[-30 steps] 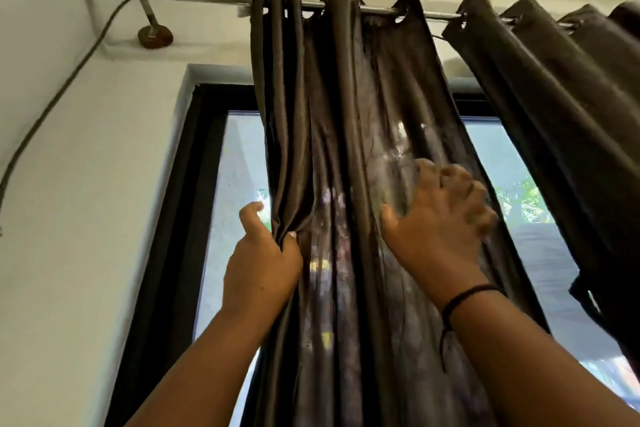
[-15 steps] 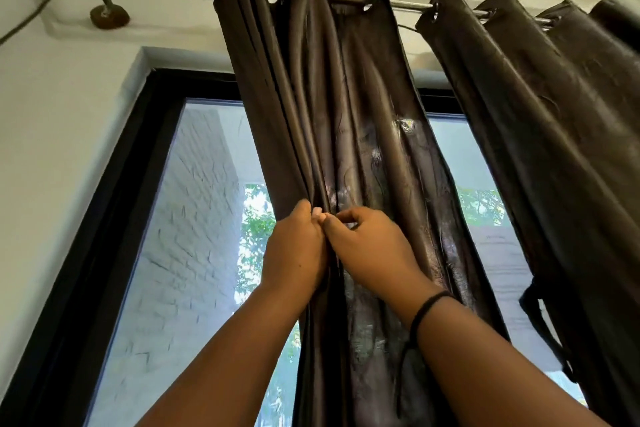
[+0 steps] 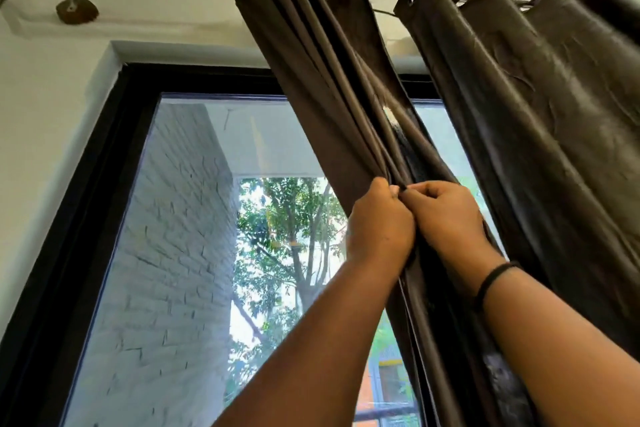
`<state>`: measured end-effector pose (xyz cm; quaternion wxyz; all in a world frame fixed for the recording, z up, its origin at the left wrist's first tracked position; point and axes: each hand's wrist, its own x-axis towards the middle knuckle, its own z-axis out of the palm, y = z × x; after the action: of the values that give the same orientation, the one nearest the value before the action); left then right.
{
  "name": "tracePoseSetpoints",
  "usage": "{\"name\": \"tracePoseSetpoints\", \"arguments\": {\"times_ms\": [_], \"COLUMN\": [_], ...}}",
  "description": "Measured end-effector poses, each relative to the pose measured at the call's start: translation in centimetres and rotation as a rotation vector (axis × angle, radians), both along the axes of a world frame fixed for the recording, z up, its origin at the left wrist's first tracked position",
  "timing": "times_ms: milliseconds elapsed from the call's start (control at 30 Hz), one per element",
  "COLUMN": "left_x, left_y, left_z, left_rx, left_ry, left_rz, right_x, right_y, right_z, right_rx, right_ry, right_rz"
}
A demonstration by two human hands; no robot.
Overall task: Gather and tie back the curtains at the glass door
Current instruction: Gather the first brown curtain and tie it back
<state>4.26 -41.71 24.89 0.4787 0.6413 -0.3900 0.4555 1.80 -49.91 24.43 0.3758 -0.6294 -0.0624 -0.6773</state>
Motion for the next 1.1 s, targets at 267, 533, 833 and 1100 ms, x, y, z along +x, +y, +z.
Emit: {"name": "tracePoseSetpoints", "arguments": {"times_ms": [267, 533, 833, 1100], "left_x": [4.0, 7.2, 7.8, 7.4], "left_y": [7.8, 19.6, 21.9, 22.4], "left_z": [-1.5, 1.2, 1.0, 0.7], "left_rx": [-0.146, -0.077, 0.056, 0.082], "left_ry": [0.133, 0.363, 0.261, 0.231], "left_rz": [-0.126, -0.045, 0.209, 0.177], "right_x": [2.6, 3.6, 2.2, 2.7], "right_y": [7.9, 17.0, 9.2, 11.4], "right_z": [-1.8, -1.0, 1.0, 0.9], "right_rx": [-0.341, -0.699, 0.003, -0.078], "right_ry": [0.145, 0.252, 0.519, 0.529], "right_rz": [-0.214, -0.482, -0.797, -0.724]}}
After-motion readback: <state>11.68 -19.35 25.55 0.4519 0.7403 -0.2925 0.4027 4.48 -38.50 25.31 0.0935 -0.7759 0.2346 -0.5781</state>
